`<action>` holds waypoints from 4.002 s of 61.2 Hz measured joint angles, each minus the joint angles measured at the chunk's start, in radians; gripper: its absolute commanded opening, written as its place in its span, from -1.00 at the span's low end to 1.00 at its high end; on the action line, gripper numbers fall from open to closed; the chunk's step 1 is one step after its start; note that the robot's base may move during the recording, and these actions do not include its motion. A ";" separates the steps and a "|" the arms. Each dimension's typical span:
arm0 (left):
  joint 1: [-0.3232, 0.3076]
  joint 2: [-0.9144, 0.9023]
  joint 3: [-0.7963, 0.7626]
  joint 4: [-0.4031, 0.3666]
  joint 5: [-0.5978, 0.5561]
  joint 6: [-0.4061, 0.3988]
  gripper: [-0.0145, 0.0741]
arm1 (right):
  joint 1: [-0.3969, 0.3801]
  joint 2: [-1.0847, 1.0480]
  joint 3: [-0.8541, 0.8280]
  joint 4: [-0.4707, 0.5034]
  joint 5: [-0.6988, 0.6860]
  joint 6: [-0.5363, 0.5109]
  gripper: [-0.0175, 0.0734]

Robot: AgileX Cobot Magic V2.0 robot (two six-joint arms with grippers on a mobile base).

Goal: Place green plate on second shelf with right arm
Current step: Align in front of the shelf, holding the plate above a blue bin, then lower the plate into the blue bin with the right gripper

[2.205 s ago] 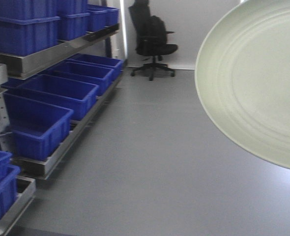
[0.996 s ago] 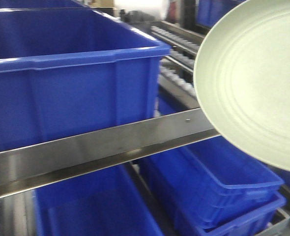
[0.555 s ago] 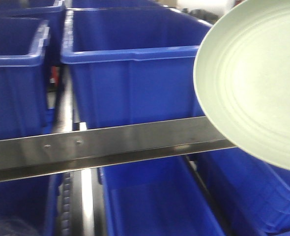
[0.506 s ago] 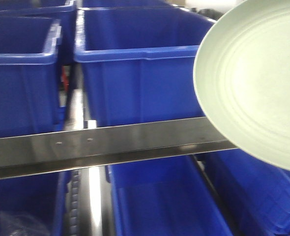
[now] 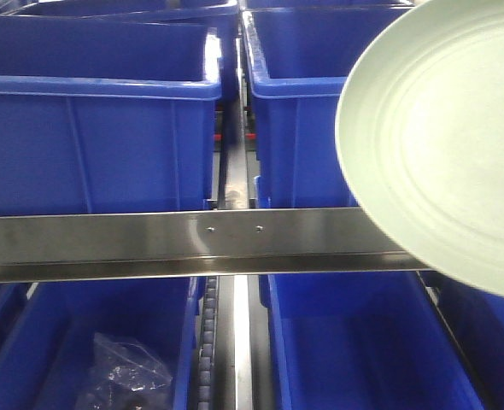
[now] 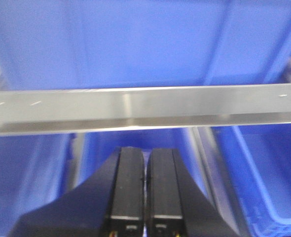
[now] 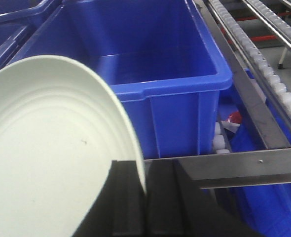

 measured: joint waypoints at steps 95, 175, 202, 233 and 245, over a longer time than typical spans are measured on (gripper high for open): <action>0.000 0.000 0.000 0.000 0.000 0.000 -0.39 | 0.000 0.002 0.000 0.000 0.000 0.000 -0.51; 0.000 0.000 0.000 0.000 0.000 0.000 -0.39 | 0.000 1.095 -1.113 0.000 -0.029 0.000 -0.48; 0.000 0.000 0.000 0.000 0.000 0.000 -0.39 | 0.000 1.287 -1.303 0.000 0.046 0.000 0.23; 0.000 0.000 0.000 0.000 0.000 0.000 -0.39 | 0.000 0.927 -0.983 0.000 0.145 0.002 -0.50; 0.000 0.000 0.000 0.000 0.000 0.000 -0.39 | 0.000 0.586 -0.597 -0.018 0.024 0.002 -0.50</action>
